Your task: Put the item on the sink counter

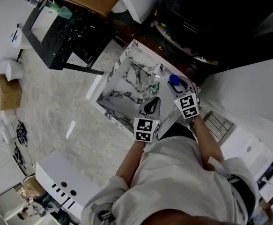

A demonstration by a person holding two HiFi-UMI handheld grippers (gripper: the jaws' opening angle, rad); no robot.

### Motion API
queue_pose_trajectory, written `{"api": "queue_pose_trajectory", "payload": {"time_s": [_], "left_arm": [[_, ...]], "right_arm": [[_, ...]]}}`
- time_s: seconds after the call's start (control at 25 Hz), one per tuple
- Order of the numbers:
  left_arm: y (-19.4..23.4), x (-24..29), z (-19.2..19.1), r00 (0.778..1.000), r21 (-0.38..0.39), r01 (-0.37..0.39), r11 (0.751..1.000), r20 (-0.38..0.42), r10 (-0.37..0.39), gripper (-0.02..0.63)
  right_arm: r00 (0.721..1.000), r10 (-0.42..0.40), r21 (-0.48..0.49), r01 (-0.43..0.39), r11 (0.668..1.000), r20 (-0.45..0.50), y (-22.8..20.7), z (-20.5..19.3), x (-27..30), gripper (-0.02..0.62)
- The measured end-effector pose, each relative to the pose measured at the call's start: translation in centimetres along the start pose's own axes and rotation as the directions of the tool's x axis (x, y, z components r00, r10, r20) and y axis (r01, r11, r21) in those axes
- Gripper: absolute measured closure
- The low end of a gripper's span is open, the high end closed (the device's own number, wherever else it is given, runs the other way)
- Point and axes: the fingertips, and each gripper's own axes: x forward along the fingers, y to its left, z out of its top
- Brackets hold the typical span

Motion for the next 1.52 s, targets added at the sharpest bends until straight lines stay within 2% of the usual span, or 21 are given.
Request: {"api": "queue_pose_trajectory", "payload": {"time_s": [0.48, 0.68, 1.04, 1.12, 1.28, 1.52], "left_arm": [[-0.3, -1.1, -0.1, 1.0, 0.01, -0.011, 1.0, 0.008, 0.011, 0.595], [-0.8, -1.6, -0.2, 1.0, 0.017, -0.007, 1.0, 0.02, 0.007, 0.595], [-1.7, -3.1, -1.0, 0.999, 0.02, -0.001, 1.0, 0.033, 0.0, 0.595], [-1.9, -3.4, -1.2, 0.999, 0.021, 0.001, 1.0, 0.036, -0.002, 0.595], [-2.0, -4.2, -1.5, 0.999, 0.022, 0.002, 1.0, 0.048, -0.003, 0.595], [-1.6, -6.1, -2.3, 0.998, 0.009, -0.01, 1.0, 0.067, 0.01, 0.595]], "right_arm": [[0.999, -0.03, -0.001, 0.03, 1.0, 0.012, 0.1, 0.1, -0.5, 0.436], [0.999, -0.036, 0.027, 0.035, 0.999, 0.036, 0.3, 0.2, -1.4, 0.402], [0.996, -0.068, 0.081, 0.063, 0.995, 0.051, 0.7, -0.2, -3.3, 0.392], [0.995, -0.075, 0.113, 0.067, 0.991, 0.071, 0.7, -0.1, -3.8, 0.391], [0.988, -0.089, 0.263, 0.054, 0.963, 0.123, 0.3, 0.0, -5.0, 0.388], [0.986, -0.098, 0.315, 0.051, 0.948, 0.137, 1.6, -0.4, -6.4, 0.391]]}}
